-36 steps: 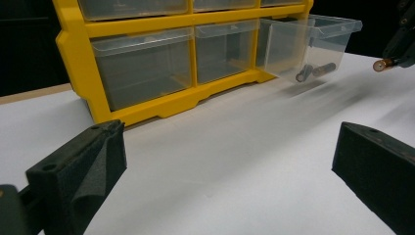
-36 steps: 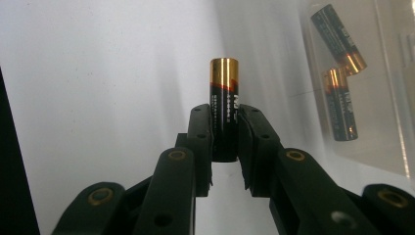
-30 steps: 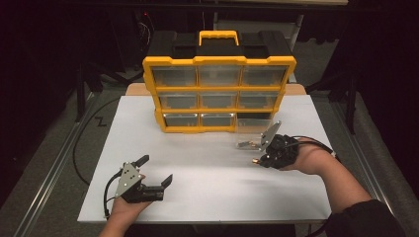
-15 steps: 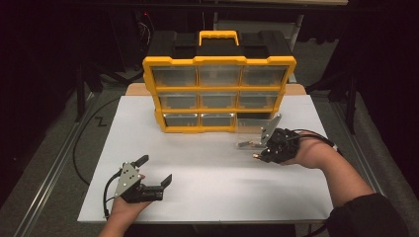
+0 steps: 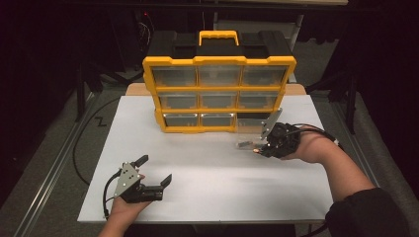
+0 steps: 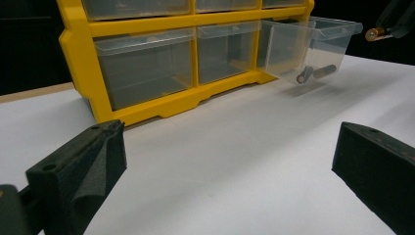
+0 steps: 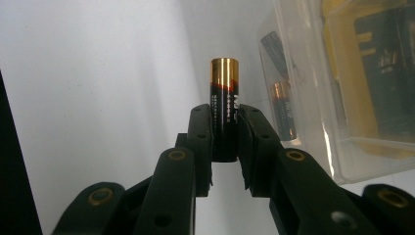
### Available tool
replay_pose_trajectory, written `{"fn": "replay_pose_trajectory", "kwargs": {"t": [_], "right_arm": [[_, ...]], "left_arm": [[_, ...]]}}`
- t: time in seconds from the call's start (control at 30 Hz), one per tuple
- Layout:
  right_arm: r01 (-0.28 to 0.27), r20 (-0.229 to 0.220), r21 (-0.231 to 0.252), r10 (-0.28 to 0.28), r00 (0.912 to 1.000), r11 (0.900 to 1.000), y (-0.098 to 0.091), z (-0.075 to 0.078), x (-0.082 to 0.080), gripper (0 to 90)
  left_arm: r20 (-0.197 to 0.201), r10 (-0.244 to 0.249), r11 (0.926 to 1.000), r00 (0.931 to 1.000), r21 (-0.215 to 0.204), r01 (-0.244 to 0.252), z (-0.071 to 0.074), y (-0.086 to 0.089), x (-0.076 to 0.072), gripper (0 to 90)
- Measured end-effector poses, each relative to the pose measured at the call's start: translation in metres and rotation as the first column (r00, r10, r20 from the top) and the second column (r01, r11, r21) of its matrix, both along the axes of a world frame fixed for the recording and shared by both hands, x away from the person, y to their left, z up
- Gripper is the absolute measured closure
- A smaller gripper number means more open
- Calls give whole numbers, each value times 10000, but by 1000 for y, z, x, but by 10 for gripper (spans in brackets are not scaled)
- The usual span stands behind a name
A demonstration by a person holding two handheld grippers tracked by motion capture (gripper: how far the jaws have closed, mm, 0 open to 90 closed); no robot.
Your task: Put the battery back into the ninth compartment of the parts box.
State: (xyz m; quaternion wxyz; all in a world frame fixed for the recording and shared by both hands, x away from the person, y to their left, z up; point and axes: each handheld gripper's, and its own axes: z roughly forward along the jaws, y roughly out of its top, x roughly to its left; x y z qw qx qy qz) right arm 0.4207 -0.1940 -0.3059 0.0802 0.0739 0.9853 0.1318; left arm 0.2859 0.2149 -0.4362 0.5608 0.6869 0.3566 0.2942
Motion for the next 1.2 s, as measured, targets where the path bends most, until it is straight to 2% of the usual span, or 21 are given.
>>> {"fn": "replay_pose_trajectory", "kwargs": {"t": [0.67,1.2], "right_arm": [[67,190,-161,-64,9998,9998,5,19,13,787],[25,235,-344,-17,9997,9994,14,20,26,787]], "left_arm": [[36,32,9999,10000,-127,-31,0,1,0,1],[47,2,9999,10000,-143,-1,1,1,0,2]]}}
